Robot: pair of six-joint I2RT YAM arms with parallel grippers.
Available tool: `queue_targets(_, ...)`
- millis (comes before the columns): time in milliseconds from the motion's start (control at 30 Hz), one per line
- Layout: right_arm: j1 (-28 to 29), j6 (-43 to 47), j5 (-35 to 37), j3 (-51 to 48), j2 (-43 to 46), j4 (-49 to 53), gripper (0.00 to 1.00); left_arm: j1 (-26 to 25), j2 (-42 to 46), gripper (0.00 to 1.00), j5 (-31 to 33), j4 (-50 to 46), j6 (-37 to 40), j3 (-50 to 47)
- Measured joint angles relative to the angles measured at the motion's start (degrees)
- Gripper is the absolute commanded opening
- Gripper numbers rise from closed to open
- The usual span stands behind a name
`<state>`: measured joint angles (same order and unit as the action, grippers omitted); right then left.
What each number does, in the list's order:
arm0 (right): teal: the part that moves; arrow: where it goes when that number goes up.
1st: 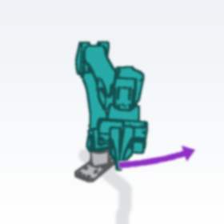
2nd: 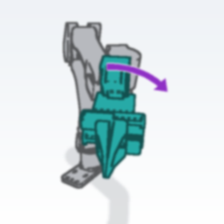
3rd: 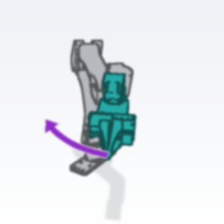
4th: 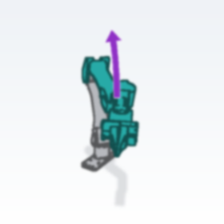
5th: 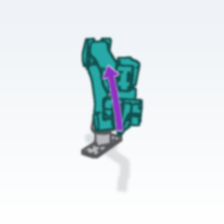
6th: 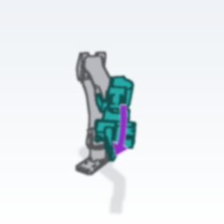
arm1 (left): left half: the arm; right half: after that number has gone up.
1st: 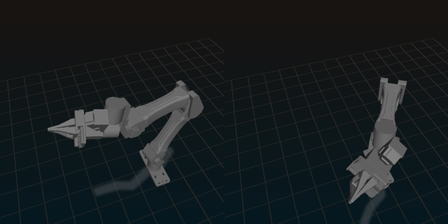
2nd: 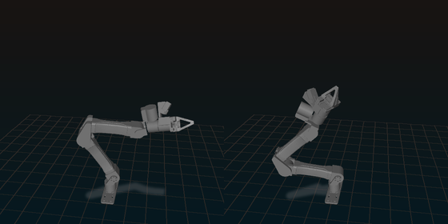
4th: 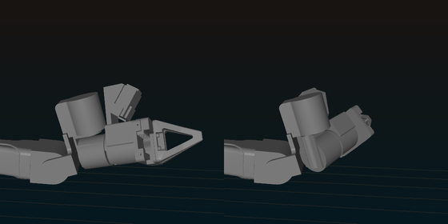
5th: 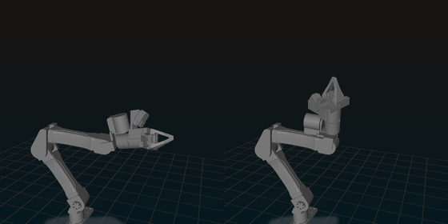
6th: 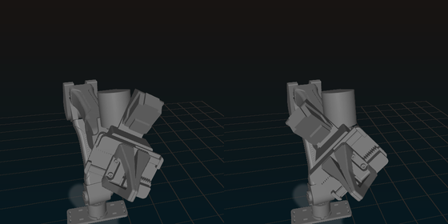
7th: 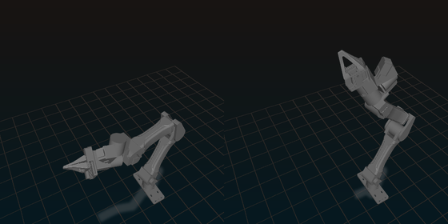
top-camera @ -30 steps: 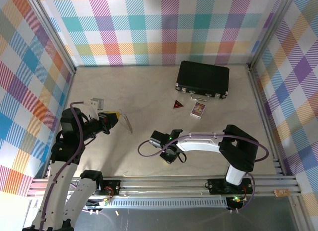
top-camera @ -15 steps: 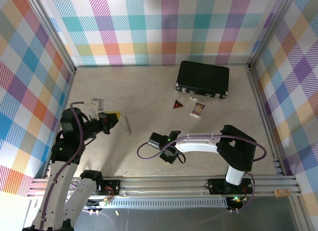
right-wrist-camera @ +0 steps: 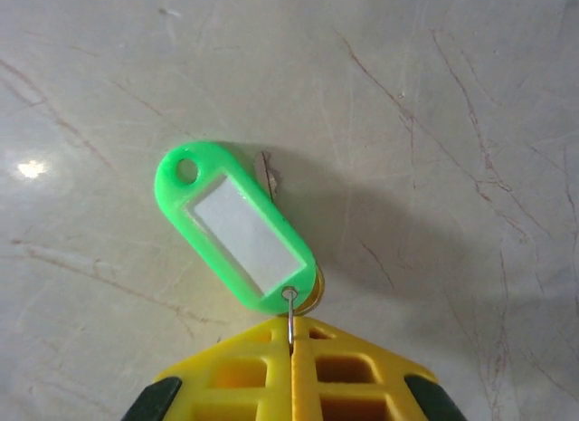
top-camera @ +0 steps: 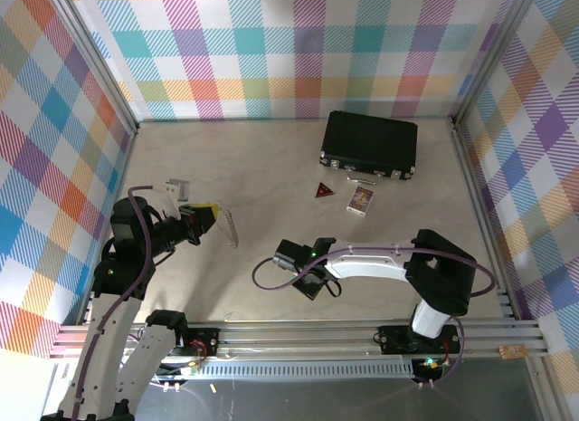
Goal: Put the keys on the keyring
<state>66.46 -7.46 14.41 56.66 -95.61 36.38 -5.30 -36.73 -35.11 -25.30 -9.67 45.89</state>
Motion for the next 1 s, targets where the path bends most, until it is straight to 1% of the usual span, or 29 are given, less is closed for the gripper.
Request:
queue_targets(167, -0.13, 2.27, -4.13, -3.69, 7.82, -2.8, 0.0, 0.0, 0.22, 0.0, -0.57, 0.42, -0.31, -0.11)
queue_targets(300, -0.37, 4.83, -10.49, -7.26, 18.14, -6.36, 0.0, 0.0, 0.5, 0.0, -2.49, 1.88, -1.33, -0.79)
queue_targets(433, -1.01, 6.93, -17.16, -8.44, 27.63, -9.44, 0.0, 0.0, 1.62, 0.0, -6.16, 5.14, -2.8, -1.99)
queue_targets(567, -1.57, 9.18, -22.71, -7.63, 33.09, -10.82, 0.0, -0.13, 3.63, 0.0, -11.02, 10.71, -5.14, -3.61)
queue_targets(633, -2.08, 10.58, -25.33, -6.14, 35.06, -10.47, 0.0, -1.05, 4.46, 0.0, -13.77, 14.47, -6.25, -4.17)
queue_targets(700, -2.95, 11.98, -27.39, -3.74, 36.33, -9.4, 0.0, -2.82, 4.94, 0.0, -15.76, 17.14, -6.64, -4.26)
queue_targets(800, -5.05, 13.73, -29.11, 1.25, 37.46, -7.3, 0.0, -7.48, 5.01, 0.0, -17.66, 18.49, -5.4, -3.74)
queue_targets(867, -6.67, 14.43, -29.38, 4.13, 37.9, -5.79, 0.0, -10.51, 4.15, 0.0, -18.03, 17.33, -3.3, -2.75)
queue_targets(1000, -8.83, 15.39, -28.76, 7.45, 38.82, -1.86, 0.0, -19.19, 0.63, 0.0, -16.79, 11.39, 4.44, 1.01)
